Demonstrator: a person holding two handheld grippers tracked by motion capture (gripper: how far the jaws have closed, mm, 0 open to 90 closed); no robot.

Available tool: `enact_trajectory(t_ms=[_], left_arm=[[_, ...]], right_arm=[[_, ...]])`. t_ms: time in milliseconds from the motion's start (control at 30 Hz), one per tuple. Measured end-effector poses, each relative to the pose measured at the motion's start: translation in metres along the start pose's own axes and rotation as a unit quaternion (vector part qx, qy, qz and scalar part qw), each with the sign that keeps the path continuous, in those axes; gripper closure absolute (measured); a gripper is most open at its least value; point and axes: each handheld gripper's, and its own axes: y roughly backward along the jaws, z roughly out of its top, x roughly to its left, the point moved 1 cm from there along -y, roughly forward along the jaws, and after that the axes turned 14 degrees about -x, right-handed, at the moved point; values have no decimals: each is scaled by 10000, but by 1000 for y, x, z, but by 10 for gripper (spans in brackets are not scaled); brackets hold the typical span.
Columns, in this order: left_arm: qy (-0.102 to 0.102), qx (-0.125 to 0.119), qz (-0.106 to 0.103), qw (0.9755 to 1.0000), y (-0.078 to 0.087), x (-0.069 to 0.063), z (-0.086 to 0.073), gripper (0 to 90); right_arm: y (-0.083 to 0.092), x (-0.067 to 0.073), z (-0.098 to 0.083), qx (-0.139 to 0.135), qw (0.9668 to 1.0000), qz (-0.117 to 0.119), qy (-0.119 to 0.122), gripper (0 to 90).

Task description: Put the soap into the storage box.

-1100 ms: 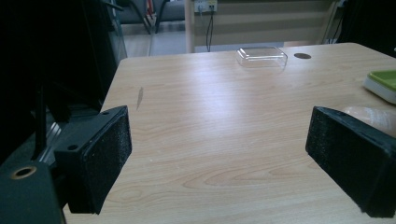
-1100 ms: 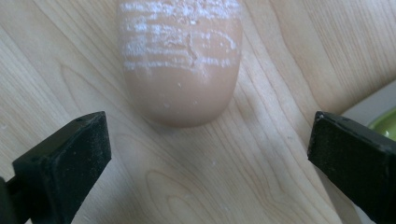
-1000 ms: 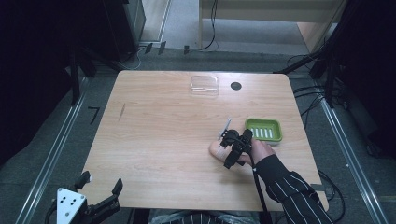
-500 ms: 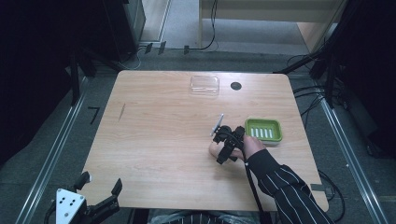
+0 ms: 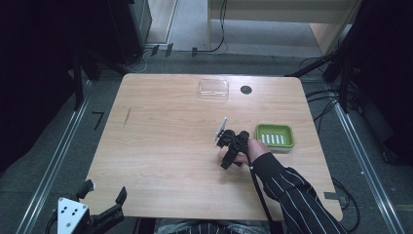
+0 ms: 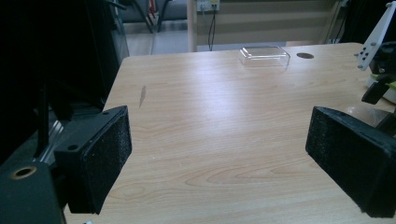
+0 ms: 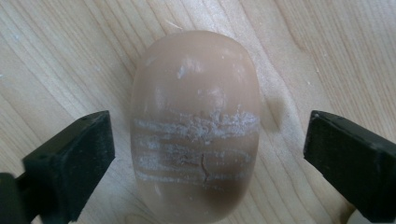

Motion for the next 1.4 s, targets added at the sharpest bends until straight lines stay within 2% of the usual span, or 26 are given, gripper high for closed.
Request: enact_trajectory(t_ms=[67,433,633,933,1067,1200,1400], left_arm=[[-8,0,-8,10000,0,0,0,72],[-4,-2,7,10000,1,0,0,72],[-1,-1,14,10000,1,0,0,72],[0,-3,17,10000,1,0,0,72],[-18,4,11,10000,1,0,0,72],[-3,-1,13,10000,1,0,0,72],[14,-24,13,10000,1,0,0,72]], right_arm=[[-1,-1,1,-4,10000,-7,-1,139],[-4,1,2,151,9998,52,113,229],[-5,3,3,193,9996,194,116,325],[-4,3,3,214,9995,186,127,336],[-3,6,4,217,9993,129,276,337],[1,7,5,156,9992,145,328,337],[6,4,3,220,9988,154,404,337]])
